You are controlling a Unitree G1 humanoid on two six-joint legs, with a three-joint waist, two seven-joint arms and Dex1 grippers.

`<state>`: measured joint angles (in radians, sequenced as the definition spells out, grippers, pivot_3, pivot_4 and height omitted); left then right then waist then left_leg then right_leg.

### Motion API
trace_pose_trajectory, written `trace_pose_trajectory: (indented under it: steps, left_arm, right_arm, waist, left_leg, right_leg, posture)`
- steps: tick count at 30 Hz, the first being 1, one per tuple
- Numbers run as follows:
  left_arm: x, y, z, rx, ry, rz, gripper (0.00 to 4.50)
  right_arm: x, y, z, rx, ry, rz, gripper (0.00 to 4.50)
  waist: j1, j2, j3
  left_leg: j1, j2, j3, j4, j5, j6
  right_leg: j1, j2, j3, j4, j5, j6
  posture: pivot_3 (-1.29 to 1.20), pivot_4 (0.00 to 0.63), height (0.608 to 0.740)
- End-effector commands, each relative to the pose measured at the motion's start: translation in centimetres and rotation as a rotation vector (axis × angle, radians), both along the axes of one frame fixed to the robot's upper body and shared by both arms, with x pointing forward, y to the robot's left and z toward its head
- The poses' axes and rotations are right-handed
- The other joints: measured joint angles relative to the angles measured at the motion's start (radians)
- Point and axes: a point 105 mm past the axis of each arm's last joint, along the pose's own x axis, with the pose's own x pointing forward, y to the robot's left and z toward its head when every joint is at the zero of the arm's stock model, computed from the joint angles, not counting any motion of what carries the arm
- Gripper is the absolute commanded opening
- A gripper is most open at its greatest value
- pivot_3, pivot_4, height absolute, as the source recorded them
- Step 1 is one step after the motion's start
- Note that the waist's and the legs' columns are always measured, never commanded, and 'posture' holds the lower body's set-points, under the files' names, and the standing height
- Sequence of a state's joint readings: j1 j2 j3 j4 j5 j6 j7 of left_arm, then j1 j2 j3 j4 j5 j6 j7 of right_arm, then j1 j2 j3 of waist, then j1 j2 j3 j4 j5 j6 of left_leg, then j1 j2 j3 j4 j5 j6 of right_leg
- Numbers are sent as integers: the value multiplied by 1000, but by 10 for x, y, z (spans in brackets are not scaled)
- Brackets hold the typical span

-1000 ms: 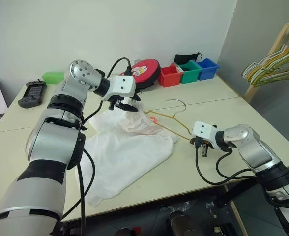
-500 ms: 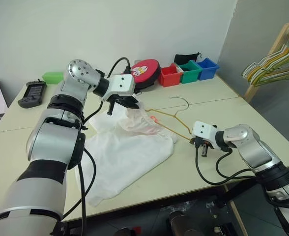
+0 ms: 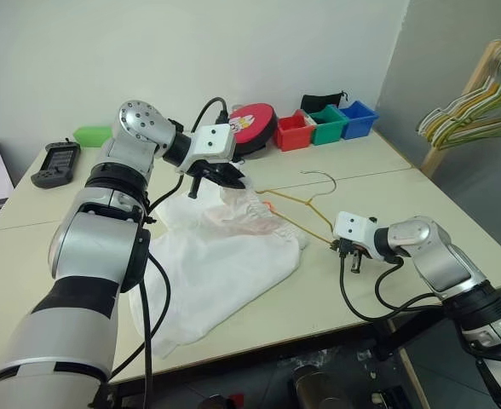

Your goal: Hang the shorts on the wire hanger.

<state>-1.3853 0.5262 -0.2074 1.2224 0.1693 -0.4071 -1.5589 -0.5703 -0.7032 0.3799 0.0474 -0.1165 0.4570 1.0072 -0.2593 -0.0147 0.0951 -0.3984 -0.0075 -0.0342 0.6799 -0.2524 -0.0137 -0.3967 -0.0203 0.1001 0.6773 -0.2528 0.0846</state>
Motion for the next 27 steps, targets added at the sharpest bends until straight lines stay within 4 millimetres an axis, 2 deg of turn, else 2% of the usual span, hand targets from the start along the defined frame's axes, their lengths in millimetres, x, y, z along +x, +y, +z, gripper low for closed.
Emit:
trace_pose_trajectory:
  steps: [1,4,9,13,22,24,27]
  left_arm:
    - [4,-2,17,-13,-87,5,1455]
    - [3,-3,17,-24,-89,-1,1196]
    - [2,-3,17,-26,-75,-4,147]
    - [2,-3,19,-31,-76,-6,29]
    - [5,-3,24,-33,-101,21,26]
    - [6,-2,25,-48,-96,34,732]
    - [8,-1,25,-46,-104,48,1376]
  right_arm:
    - [1,9,14,9,-35,49,0]
    - [1,10,14,11,-35,52,0]
    - [1,10,14,10,-35,51,0]
    - [1,8,13,8,-34,48,0]
    - [1,4,9,-2,-24,40,0]
    - [1,4,10,-2,-24,39,0]
    - [2,4,11,-4,-25,39,0]
  waist:
    - [-2,0,0]
    - [-3,0,0]
    - [-10,0,0]
    - [-15,0,0]
    - [-17,0,0]
    - [-17,0,0]
    - [-17,0,0]
  left_leg:
    - [0,0,0,0,0,0]
    - [0,0,0,0,0,0]
    - [0,0,0,0,0,0]
    - [0,0,-1,0,0,0]
    - [0,0,-1,0,0,0]
    - [0,0,-1,0,0,0]
    - [0,0,-1,0,0,0]
  right_leg:
    - [0,0,0,0,0,0]
    - [0,0,0,0,0,0]
    - [0,0,0,0,0,0]
    - [0,0,0,0,0,0]
    - [0,0,0,0,0,0]
    - [0,0,0,0,0,0]
    - [0,0,0,0,0,0]
  posture:
    - [-211,11,740]
    - [-211,11,740]
    - [-211,11,740]
    - [-209,14,740]
    - [-211,12,740]
    - [-210,14,740]
    - [-210,14,740]
